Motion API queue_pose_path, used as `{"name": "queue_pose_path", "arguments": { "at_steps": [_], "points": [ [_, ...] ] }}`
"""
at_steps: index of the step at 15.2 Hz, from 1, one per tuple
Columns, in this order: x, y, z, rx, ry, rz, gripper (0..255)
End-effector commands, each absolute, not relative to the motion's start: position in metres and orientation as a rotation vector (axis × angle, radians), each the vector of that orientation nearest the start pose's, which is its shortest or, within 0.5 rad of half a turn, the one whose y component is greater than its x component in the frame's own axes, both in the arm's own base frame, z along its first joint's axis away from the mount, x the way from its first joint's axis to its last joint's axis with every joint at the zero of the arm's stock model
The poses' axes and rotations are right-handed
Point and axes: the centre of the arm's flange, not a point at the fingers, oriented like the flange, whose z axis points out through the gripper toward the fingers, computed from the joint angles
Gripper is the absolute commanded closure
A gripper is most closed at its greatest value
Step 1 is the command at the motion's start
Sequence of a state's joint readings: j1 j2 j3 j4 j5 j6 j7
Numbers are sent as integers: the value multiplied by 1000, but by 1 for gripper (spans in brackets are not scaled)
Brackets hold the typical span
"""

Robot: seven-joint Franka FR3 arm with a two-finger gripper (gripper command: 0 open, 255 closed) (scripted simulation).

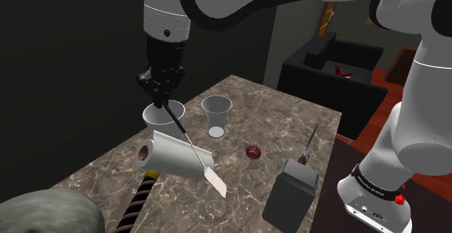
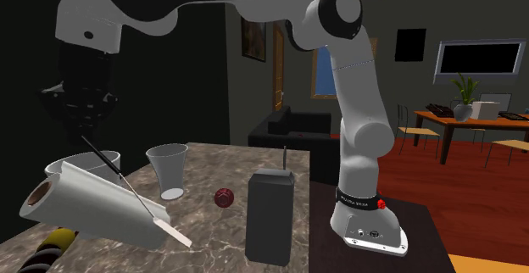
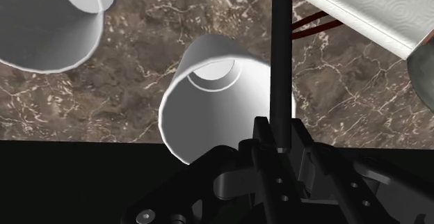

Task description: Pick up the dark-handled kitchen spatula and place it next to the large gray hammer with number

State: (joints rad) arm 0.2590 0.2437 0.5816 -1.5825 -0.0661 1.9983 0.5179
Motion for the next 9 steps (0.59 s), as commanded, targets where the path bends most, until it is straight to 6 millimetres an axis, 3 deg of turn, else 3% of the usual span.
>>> {"name": "queue_pose_path", "arguments": {
  "at_steps": [1,9],
  "points": [
    [460,455,547,-2913,-464,-181,255],
    [460,455,589,-2913,-464,-181,255]
  ]
}}
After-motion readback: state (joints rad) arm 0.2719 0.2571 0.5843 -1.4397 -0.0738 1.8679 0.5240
